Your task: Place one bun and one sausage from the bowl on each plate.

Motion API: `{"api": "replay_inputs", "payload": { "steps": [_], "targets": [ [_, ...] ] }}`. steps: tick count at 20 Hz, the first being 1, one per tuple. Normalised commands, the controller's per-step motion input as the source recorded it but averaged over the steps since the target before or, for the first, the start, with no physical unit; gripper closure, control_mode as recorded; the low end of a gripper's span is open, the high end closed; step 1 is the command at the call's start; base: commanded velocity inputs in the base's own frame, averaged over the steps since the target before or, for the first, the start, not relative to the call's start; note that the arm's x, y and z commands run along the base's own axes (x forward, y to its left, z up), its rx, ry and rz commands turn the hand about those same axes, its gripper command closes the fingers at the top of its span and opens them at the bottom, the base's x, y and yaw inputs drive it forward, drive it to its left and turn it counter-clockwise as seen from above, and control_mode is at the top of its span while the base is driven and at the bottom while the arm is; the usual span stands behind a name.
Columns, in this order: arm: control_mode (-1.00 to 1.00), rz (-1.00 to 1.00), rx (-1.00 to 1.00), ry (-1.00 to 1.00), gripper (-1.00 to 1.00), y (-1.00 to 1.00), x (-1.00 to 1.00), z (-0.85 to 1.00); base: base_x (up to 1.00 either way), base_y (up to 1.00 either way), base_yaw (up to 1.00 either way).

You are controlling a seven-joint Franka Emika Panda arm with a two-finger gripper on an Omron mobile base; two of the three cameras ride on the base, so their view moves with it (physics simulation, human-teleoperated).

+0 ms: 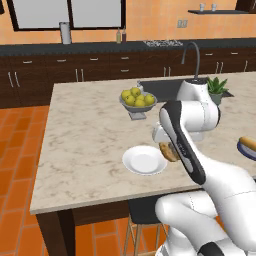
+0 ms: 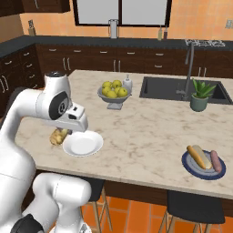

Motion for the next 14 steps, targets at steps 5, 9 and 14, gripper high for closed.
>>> {"api": "replay_inputs", "payload": {
  "steps": [5,9,14],
  "targets": [
    [-1.0,-0.05,0.0,0.06,1.0,0.29,0.99,-0.76,0.0,0.0,0.0],
    [-1.0,-0.06,-0.01,0.05,1.0,0.37,0.94,-0.57,0.0,0.0,0.0],
    [-1.0,0.0,0.0,0.07,1.0,0.0,0.86,-0.89,0.0,0.0,0.0]
  ]
}}
